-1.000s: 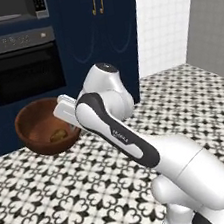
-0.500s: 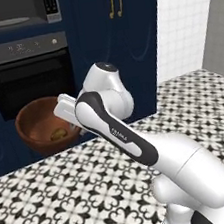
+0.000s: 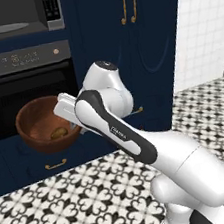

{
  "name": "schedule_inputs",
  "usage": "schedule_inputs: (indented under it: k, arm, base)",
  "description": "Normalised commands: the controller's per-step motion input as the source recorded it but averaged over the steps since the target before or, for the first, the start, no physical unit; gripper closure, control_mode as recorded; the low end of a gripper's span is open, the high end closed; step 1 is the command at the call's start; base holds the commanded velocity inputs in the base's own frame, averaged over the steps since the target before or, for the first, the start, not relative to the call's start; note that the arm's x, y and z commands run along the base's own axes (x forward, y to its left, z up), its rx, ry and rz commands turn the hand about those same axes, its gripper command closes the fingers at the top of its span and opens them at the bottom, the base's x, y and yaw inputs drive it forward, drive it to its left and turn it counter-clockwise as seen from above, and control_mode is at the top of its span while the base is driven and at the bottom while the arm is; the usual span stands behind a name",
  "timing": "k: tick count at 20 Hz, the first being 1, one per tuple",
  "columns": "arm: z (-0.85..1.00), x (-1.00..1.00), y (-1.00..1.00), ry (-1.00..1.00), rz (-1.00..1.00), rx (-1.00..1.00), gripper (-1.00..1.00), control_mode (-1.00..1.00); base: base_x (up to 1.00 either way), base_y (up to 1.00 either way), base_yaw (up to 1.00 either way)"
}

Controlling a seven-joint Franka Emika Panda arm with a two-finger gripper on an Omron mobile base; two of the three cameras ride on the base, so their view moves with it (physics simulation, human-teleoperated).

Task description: Pick the mushroom from the sink and place it in the bowl. Then pick the bowl and place it in the microwave. Then close the microwave door and press the start button.

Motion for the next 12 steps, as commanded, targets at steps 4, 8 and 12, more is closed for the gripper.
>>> schedule_inputs:
  k: [4,8,12]
  arm:
    - [0.0,0.0,0.0,0.0,0.0,0.0,1.0,1.0]
    - [0.0,0.0,0.0,0.0,0.0,0.0,1.0,1.0]
    - [0.0,0.0,0.0,0.0,0.0,0.0,1.0,1.0]
  base:
    - [1.0,-0.14,0.17]
    - [1.0,-0.08,0.2]
    - [0.97,0.0,0.17]
